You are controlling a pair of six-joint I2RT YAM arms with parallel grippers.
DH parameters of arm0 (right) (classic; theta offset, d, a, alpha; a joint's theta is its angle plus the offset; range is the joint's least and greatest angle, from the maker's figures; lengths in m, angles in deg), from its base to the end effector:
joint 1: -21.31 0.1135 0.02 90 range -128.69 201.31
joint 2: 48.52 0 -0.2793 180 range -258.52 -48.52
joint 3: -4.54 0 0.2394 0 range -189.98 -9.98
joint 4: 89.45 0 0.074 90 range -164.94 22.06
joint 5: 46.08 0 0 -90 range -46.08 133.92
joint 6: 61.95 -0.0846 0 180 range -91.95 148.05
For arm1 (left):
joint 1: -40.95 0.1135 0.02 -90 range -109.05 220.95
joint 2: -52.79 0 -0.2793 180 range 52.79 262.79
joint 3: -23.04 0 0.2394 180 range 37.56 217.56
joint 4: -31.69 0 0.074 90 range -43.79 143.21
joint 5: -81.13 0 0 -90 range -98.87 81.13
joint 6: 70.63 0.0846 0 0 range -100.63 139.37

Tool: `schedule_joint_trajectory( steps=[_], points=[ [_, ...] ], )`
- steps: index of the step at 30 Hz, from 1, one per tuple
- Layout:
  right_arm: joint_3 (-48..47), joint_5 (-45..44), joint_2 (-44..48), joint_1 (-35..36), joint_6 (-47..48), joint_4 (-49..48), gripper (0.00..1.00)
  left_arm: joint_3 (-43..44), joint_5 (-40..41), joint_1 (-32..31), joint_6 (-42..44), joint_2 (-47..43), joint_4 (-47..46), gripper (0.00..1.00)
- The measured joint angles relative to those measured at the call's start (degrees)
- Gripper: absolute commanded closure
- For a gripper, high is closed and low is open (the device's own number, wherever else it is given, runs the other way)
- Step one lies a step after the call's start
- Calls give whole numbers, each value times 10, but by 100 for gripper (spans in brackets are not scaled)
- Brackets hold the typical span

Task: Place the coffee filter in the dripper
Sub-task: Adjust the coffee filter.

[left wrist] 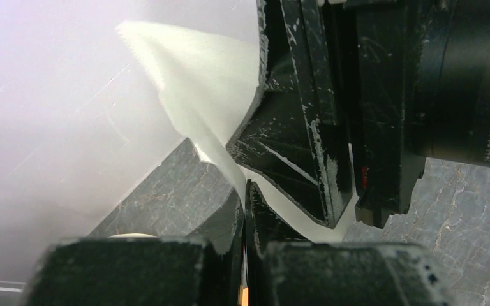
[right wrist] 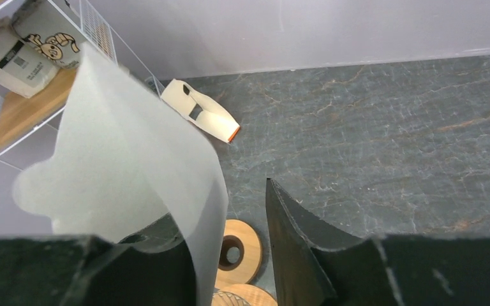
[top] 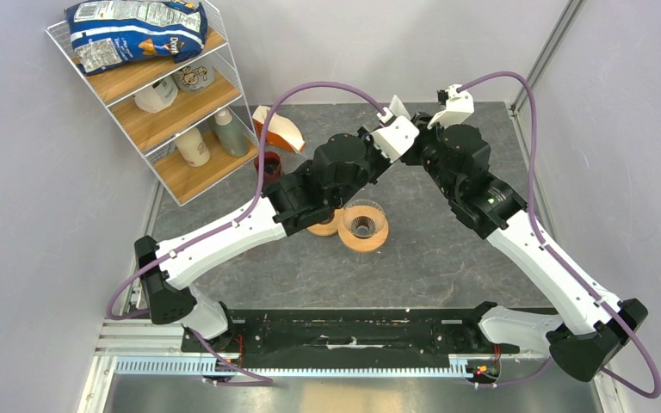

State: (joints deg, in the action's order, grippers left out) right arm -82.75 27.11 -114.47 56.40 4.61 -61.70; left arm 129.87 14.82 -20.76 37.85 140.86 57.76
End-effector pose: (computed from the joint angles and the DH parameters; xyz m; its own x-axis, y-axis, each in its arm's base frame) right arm 0.2458 0.1428 0.4384 -0.2092 0.3184 -0.9246 -0.2528 0.8958 0.3657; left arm 0.2136 -0.3251 0.4504 0.1385 0.3551 -0.9245 0.6048 0.7089 0.3629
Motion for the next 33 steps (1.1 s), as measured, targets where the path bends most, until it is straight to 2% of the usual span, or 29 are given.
schedule_joint_trajectory(
  steps=[4, 12, 13, 14, 17, 21, 23, 26, 30, 33],
  points=[
    [0, -12, 0, 0, 18, 15, 67, 0, 0, 0, 0, -6, 3, 98],
    [2, -19, 2, 3, 30, 23, 90, 0, -12, 0, -2, -13, 19, 98],
    [2, -17, 2, 3, 31, 23, 95, 0, -16, 0, -3, -14, 21, 93],
    [2, -14, 2, 3, 31, 23, 100, 0, -21, 0, -4, -14, 22, 83],
    [2, -12, 5, 3, 36, 25, 100, 0, -46, 0, -10, -18, 32, 56],
    [4, -10, 7, -4, 38, 35, 100, -8, -88, 1, -24, -43, 39, 38],
    [4, 2, 11, -13, 38, 41, 100, -28, -136, 11, -27, -77, 43, 32],
    [5, 43, 25, -42, 38, 55, 100, -65, -228, 43, -26, -146, 51, 30],
    [5, 115, 47, -84, 36, 76, 100, -68, -350, 126, -26, -220, 79, 26],
    [5, 194, 61, -102, 36, 97, 100, -53, -430, 190, -26, -233, 105, 25]
  ],
)
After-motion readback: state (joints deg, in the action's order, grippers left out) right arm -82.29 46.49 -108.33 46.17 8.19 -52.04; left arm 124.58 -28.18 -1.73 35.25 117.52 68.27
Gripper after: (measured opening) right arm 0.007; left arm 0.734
